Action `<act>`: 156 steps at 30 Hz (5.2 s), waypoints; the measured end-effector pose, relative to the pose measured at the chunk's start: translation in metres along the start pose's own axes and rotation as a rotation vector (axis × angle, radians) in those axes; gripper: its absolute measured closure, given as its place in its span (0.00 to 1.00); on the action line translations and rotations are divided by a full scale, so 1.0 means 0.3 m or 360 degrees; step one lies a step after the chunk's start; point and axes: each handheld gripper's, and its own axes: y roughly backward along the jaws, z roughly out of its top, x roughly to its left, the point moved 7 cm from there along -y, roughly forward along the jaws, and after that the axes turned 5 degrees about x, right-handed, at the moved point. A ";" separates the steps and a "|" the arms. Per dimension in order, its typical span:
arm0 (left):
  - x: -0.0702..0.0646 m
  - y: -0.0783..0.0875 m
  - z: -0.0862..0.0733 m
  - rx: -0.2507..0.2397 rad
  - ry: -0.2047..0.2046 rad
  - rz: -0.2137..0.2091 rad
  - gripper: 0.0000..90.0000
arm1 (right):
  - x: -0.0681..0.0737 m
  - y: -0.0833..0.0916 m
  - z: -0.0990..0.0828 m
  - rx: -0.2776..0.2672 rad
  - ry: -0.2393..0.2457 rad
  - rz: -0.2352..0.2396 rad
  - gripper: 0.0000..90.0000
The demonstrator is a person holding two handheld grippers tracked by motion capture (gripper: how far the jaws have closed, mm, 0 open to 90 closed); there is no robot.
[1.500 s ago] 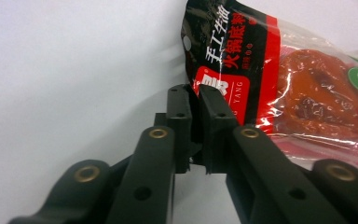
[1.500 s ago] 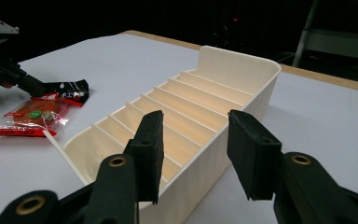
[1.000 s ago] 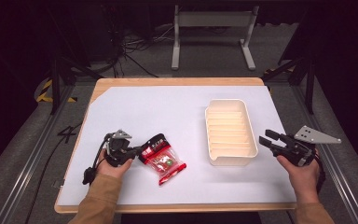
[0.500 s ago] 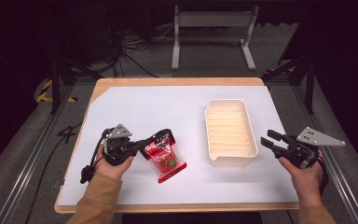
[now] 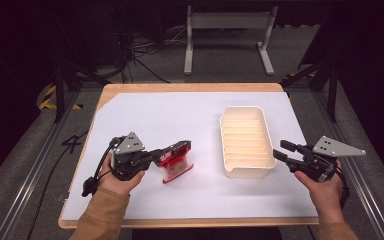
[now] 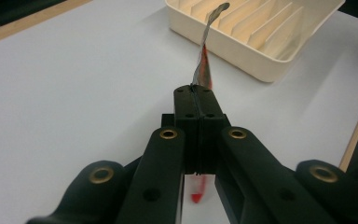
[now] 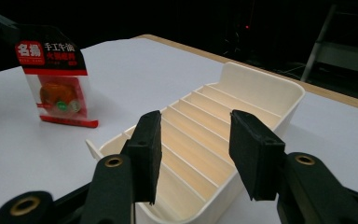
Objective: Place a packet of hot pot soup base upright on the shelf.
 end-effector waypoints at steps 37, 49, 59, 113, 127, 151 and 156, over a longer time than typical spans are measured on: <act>-0.100 0.098 0.068 -0.0103 -0.0157 -0.0092 1.00 | 0.382 -0.319 0.233 0.0313 0.0493 0.0467 0.55; -0.136 0.110 0.085 -0.0165 -0.0195 -0.0151 1.00 | 0.459 -0.392 0.269 0.0403 0.0657 0.0534 0.63; -0.147 0.125 0.091 -0.0219 -0.0221 -0.0163 1.00 | 0.503 -0.429 0.298 0.0431 0.0727 0.0624 0.75; 0.036 0.129 0.053 -0.0331 0.0111 0.0074 0.34 | 0.338 -0.352 0.457 0.0363 0.0819 0.0456 0.99; 0.087 0.111 0.025 -0.0285 0.0175 0.0123 0.28 | 0.182 -0.361 0.505 0.0348 0.0772 0.0304 0.99; 0.170 0.065 -0.031 -0.0177 0.0185 0.0204 0.24 | -0.051 -0.345 0.534 0.0381 0.0736 0.0078 0.99; 0.187 0.063 -0.038 -0.0191 0.0204 0.0218 0.23 | -0.093 -0.337 0.535 0.0386 0.0723 0.0035 0.99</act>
